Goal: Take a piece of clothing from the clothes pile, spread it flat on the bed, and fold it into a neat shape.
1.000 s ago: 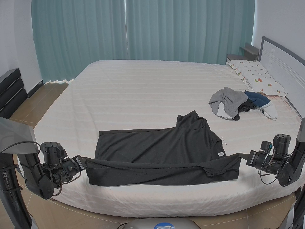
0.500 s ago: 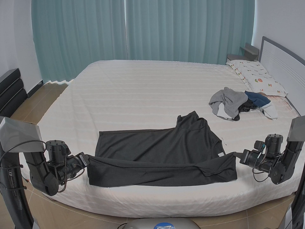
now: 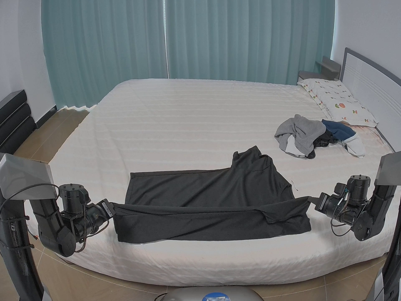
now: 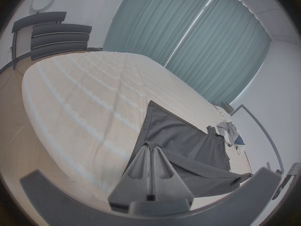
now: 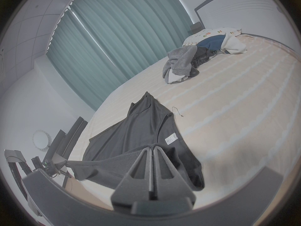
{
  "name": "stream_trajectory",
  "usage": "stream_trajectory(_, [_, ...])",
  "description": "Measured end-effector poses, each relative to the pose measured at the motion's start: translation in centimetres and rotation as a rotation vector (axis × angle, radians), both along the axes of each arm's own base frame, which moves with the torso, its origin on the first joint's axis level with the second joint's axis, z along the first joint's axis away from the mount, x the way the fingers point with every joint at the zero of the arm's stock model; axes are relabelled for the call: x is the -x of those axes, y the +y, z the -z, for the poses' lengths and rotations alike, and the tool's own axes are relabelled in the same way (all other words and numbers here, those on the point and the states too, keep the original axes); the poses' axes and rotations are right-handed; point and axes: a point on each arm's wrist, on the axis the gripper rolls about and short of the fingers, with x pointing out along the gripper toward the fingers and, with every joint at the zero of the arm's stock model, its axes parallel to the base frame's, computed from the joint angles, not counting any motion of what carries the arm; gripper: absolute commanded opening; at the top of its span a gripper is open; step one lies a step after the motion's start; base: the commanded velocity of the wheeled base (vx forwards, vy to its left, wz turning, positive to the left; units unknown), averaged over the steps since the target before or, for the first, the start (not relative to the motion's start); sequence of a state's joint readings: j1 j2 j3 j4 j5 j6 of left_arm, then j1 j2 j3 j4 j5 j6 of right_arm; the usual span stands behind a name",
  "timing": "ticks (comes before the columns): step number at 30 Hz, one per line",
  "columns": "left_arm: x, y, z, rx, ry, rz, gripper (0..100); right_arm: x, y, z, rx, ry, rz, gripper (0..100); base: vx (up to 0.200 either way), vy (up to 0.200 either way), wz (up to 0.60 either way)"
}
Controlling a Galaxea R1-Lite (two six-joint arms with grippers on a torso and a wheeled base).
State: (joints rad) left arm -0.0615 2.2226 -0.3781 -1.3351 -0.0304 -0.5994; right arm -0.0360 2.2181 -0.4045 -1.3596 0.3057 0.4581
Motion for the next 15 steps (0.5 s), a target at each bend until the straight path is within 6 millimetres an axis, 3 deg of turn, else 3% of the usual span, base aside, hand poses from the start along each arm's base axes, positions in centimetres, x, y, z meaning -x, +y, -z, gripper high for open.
stream_trajectory(15, [3.8, 0.1, -1.2, -0.188, 0.057, 0.119, 0, 7.1, -1.2, -0.2, 0.027, 0.035, -0.112, 0, 0.0, 0.0, 0.0])
